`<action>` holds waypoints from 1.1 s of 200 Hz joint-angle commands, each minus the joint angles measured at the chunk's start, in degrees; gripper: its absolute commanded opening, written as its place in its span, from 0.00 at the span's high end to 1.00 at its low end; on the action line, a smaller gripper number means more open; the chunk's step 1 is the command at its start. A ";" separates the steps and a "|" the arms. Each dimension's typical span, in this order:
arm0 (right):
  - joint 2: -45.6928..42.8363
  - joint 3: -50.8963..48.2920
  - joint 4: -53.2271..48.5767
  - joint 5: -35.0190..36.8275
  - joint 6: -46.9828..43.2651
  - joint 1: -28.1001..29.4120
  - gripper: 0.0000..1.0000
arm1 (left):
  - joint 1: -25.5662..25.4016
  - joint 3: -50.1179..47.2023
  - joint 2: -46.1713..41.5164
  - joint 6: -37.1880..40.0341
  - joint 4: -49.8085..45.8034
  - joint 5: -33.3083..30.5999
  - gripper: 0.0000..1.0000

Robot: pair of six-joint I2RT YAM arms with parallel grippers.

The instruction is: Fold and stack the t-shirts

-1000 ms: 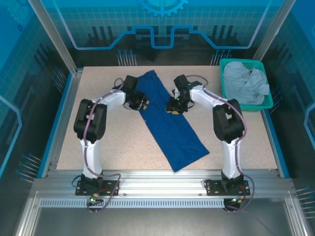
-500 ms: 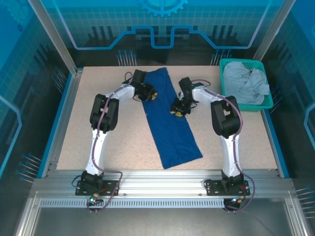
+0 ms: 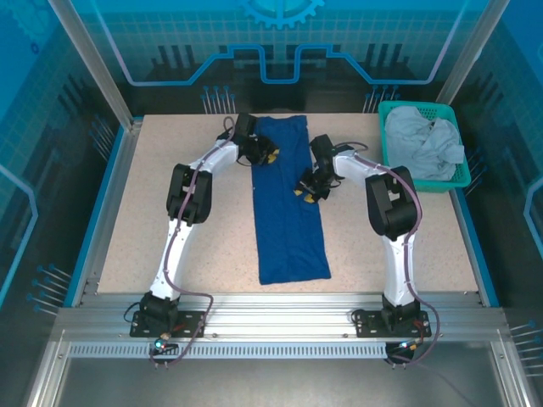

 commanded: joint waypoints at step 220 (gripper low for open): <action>-60.06 -55.80 -9.80 7.60 4.40 13.81 0.46 | -27.22 -98.11 -71.92 -18.74 7.15 0.75 0.57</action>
